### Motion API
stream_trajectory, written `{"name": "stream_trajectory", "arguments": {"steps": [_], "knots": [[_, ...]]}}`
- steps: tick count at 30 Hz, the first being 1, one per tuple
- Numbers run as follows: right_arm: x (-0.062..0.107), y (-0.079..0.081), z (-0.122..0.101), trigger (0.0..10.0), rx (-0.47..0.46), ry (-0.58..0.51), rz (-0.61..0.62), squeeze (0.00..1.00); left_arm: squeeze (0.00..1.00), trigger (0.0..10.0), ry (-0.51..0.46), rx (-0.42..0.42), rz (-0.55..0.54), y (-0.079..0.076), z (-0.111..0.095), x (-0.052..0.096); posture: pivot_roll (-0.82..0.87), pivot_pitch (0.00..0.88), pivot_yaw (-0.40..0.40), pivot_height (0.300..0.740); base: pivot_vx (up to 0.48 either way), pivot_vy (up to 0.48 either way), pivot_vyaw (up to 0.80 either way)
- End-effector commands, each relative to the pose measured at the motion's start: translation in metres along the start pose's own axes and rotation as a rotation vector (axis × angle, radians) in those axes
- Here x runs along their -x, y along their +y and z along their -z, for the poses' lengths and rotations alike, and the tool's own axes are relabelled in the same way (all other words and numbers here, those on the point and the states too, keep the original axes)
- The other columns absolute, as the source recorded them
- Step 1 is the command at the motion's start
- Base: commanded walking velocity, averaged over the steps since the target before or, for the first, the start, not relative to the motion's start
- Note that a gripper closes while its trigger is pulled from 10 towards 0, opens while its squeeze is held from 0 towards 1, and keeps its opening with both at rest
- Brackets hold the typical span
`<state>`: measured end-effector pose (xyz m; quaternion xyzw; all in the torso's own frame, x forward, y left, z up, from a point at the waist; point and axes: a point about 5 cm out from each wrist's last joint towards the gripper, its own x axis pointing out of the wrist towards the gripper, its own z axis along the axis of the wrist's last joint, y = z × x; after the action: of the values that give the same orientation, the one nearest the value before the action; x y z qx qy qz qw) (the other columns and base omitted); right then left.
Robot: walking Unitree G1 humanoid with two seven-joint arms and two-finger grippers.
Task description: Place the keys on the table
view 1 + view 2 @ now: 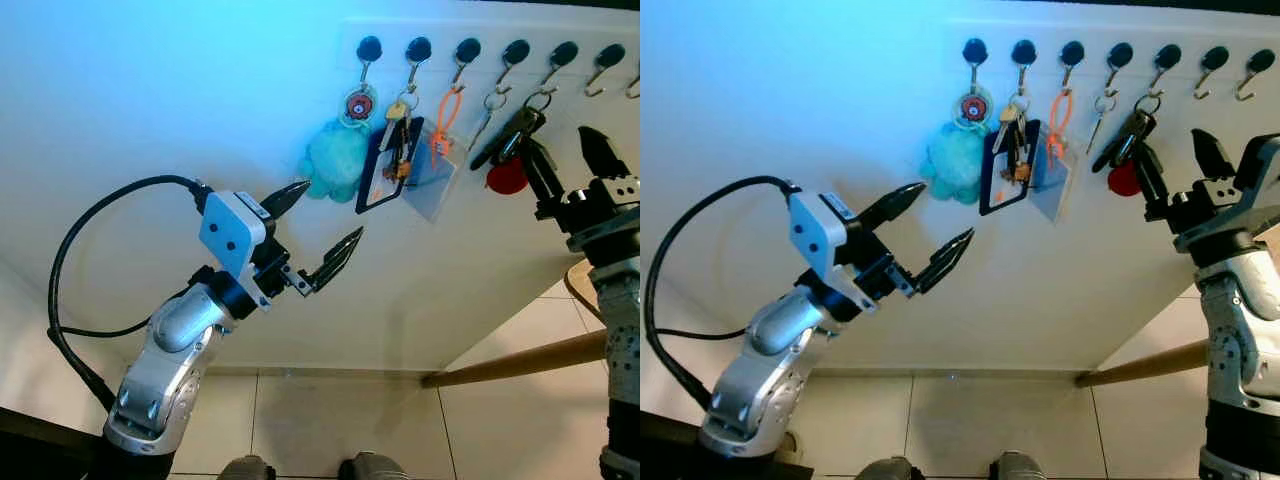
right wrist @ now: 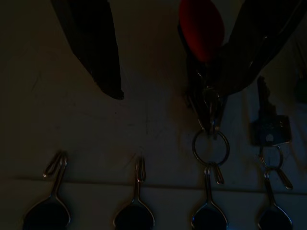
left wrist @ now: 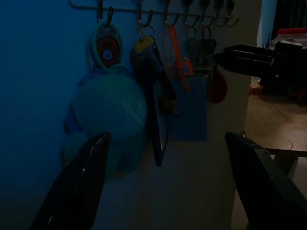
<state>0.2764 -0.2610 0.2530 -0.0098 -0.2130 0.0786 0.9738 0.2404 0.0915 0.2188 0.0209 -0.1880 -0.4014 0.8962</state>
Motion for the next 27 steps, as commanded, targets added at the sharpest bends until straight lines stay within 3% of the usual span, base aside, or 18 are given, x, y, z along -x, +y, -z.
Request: {"name": "stream_trajectory", "arguments": {"steps": [1, 4, 5, 6, 7, 8, 10, 18, 19, 20, 21, 26, 27], "knots": [[-0.0021, -0.0005, 0.0008, 10.0, -0.007, 0.016, -0.023, 0.00, 0.00, 10.0, 0.006, -0.008, 0.020, -0.0014, -0.0004, -0.0004, 0.01, 0.118, -0.023, 0.740, 0.000, 0.000, 0.00], [-0.0038, -0.0005, -0.0004, 9.2, -0.007, 0.013, -0.034, 0.00, 0.00, 10.0, 0.007, -0.011, 0.020, -0.0011, -0.0006, -0.0006, 0.01, 0.118, -0.024, 0.740, 0.000, 0.000, 0.00], [-0.0054, -0.0006, -0.0015, 6.6, -0.009, 0.010, -0.044, 0.00, 0.00, 10.0, 0.008, -0.012, 0.019, -0.0009, -0.0007, -0.0007, 0.01, 0.119, -0.025, 0.740, 0.000, 0.000, 0.00], [-0.0060, -0.0005, -0.0019, 6.6, -0.010, 0.008, -0.048, 0.00, 0.00, 10.0, 0.008, -0.013, 0.019, -0.0008, -0.0007, -0.0008, 0.01, 0.119, -0.025, 0.740, 0.000, 0.000, 0.00], [-0.0064, -0.0004, -0.0022, 3.4, -0.011, 0.007, -0.051, 0.00, 0.00, 10.0, 0.008, -0.014, 0.019, -0.0007, -0.0008, -0.0008, 0.01, 0.119, -0.025, 0.740, 0.000, 0.000, 0.00], [-0.0064, -0.0004, -0.0022, 3.4, -0.011, 0.007, -0.051, 0.00, 0.00, 10.0, 0.008, -0.014, 0.019, -0.0007, -0.0008, -0.0008, 0.01, 0.119, -0.025, 0.740, 0.000, 0.000, 0.00], [-0.0074, -0.0003, -0.0033, 0.0, -0.016, 0.001, -0.060, 0.00, 0.00, 10.0, 0.008, -0.017, 0.017, -0.0006, -0.0010, -0.0010, 0.02, 0.119, -0.026, 0.740, 0.000, 0.000, 0.00], [-0.0090, -0.0001, -0.0041, 0.0, -0.021, -0.004, -0.070, 0.00, 0.00, 10.0, 0.010, -0.022, 0.017, -0.0007, -0.0013, -0.0013, 0.02, 0.117, -0.027, 0.740, 0.000, 0.000, 0.00], [-0.0092, -0.0004, -0.0041, 1.3, -0.017, -0.002, -0.069, 0.00, 0.00, 10.0, 0.011, -0.022, 0.018, -0.0008, -0.0013, -0.0014, 0.02, 0.117, -0.027, 0.740, 0.000, 0.000, 0.00], [-0.0094, -0.0009, -0.0041, 4.9, -0.012, 0.001, -0.067, 0.00, 0.00, 10.0, 0.012, -0.022, 0.019, -0.0009, -0.0012, -0.0015, 0.02, 0.117, -0.027, 0.740, 0.000, 0.000, 0.00], [-0.0096, -0.0016, -0.0041, 10.0, -0.007, 0.004, -0.062, 0.00, 0.00, 10.0, 0.013, -0.022, 0.020, -0.0010, -0.0010, -0.0016, 0.02, 0.116, -0.028, 0.740, 0.000, 0.000, 0.00], [-0.0100, -0.0030, -0.0041, 10.0, -0.001, 0.008, -0.056, 0.00, 0.00, 10.0, 0.015, -0.024, 0.022, -0.0012, -0.0010, -0.0019, 0.02, 0.116, -0.028, 0.740, 0.000, 0.000, 0.00], [-0.0100, -0.0042, -0.0044, 0.2, -0.008, 0.003, -0.049, 0.00, 0.00, 10.0, 0.014, -0.025, 0.023, -0.0015, -0.0009, -0.0022, 0.02, 0.115, -0.028, 0.740, 0.000, 0.000, 0.00]]}}
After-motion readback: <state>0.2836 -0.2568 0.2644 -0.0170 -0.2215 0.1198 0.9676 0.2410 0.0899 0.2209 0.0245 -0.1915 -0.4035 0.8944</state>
